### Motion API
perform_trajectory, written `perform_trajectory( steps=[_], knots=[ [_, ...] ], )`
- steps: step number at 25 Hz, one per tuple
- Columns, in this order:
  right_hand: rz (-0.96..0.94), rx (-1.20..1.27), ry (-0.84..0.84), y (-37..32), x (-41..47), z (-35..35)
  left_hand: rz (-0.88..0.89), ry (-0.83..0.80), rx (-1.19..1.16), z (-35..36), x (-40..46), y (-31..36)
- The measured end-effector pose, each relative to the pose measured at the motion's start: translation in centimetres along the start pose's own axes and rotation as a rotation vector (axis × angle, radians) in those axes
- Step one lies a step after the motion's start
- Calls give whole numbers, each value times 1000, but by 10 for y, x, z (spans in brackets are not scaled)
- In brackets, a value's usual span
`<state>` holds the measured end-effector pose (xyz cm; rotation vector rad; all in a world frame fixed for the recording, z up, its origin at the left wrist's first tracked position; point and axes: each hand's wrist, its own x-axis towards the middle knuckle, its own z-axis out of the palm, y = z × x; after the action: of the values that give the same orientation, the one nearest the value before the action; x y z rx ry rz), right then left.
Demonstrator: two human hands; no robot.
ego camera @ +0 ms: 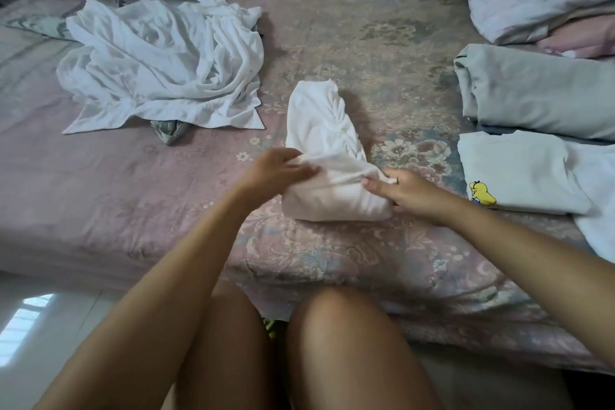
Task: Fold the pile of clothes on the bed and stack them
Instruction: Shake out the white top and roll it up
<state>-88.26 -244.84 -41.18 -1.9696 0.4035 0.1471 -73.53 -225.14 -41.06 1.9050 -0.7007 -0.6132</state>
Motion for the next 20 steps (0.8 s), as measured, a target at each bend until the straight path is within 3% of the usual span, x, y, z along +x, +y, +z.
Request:
perform_trajectory(
  steps=[2,5,10,13,15,16,17,18,19,20],
  knots=[
    [21,120,276,6,26,7,-134,277,-217,6,26,-11],
    [109,134,508,14,58,29,-332,407,-219,27,36,-33],
    [26,-11,668,22,68,45,-94,494,25,43,29,-43],
    [56,-154,735,21,70,47,-17,424,210,46,33,-51],
    [-18,-456,877,21,69,50,-40,387,402,47,32,-50],
    [-154,-630,953,23,66,49,29,458,547,45,31,-47],
    [-364,-759,963,27,62,47,179,549,687,43,30,-45],
    [-559,-856,851,32,56,45,377,573,807,40,28,-42],
    [-655,-920,644,37,49,42,531,439,864,36,23,-39],
    [-626,-963,402,40,41,39,595,220,868,35,17,-40]
  ],
)
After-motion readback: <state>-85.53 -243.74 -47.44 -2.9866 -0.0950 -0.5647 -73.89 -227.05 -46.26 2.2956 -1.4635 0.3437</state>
